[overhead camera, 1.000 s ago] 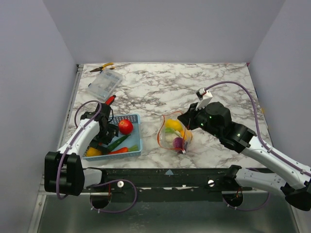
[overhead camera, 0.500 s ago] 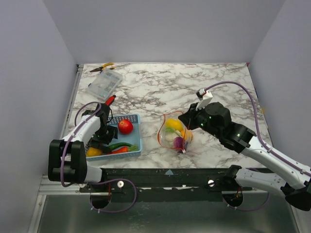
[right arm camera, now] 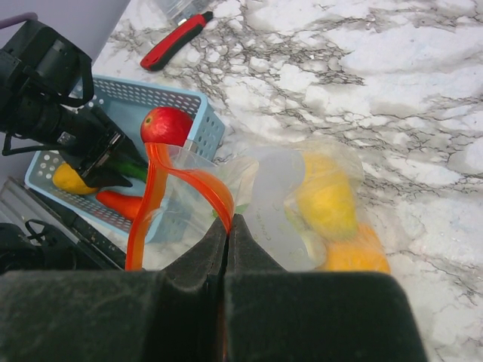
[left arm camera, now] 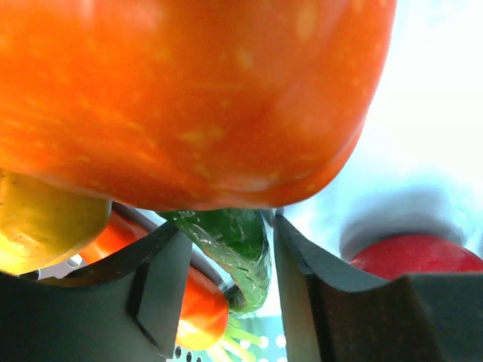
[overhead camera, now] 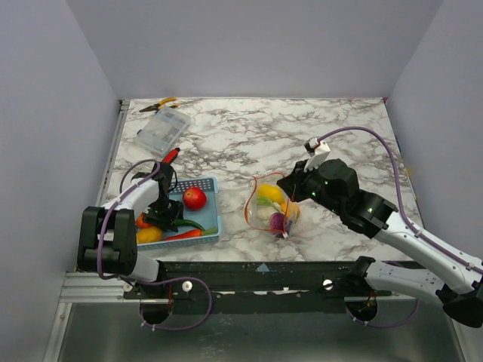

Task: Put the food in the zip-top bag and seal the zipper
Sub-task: Pick up the fake vegetable from the bin.

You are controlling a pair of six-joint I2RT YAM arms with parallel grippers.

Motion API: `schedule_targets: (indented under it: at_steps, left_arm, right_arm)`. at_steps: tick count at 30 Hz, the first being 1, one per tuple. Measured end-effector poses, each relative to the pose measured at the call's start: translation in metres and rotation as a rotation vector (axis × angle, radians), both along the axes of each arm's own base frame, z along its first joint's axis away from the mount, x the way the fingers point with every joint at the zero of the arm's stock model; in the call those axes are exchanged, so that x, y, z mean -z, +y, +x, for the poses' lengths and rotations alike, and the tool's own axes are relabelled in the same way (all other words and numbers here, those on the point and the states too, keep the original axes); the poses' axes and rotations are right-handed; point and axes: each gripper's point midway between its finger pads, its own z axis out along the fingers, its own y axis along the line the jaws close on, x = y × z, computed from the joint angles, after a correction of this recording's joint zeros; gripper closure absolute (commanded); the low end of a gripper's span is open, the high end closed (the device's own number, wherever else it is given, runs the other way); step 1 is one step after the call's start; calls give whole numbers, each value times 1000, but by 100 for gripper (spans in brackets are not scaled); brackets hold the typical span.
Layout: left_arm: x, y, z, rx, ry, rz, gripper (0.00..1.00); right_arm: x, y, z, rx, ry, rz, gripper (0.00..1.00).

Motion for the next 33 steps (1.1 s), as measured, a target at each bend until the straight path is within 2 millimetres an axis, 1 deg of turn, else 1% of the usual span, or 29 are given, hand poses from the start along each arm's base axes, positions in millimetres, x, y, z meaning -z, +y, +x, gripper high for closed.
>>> schedule_targets:
  at_steps: [1,3,5,7,10,12,15,19,22,24,26,29,32,33]
  left_arm:
    - [0,0,1,0,-3,0,62]
    - [0,0,2,0,-10,0,68]
    - [-1,0,3,2,-19,-1,76]
    - [-3,0,3,4,-31,-1,82]
    - [-10,0,5,10,-70,-1,84]
    - [-19,1,6,16,-109,0,85]
    - [-38,2,9,26,-192,-2,87]
    - [-64,3,8,43,-304,-1,88]
    - [-88,7,7,48,-404,15,89]
    - [-108,10,10,59,-503,31,90]
    - [-122,12,11,68,-572,40,93]
    - [-144,11,18,98,-700,46,94]
    - [-156,8,27,131,-784,43,100]
    - [-161,5,31,155,-824,36,100]
  right_arm:
    - [0,0,0,0,0,0,99]
    - [0,0,0,0,-1,1,99]
    - [-1,0,0,0,-2,2,99]
    - [-2,-1,-1,0,-3,4,99]
    - [-2,-1,-1,0,-4,5,99]
    - [-2,-1,-1,0,-3,4,99]
    - [-1,-1,-1,0,-3,4,99]
    - [-1,-1,-1,0,-3,4,99]
    - [-1,-1,-1,0,-2,4,99]
    - [-1,-1,-1,0,-2,4,99]
    - [-1,-1,-1,0,-2,5,99]
    - [-1,0,-1,-1,-2,5,99]
    - [-1,0,-1,-1,-2,5,99]
    - [-1,0,-1,-1,-1,4,99]
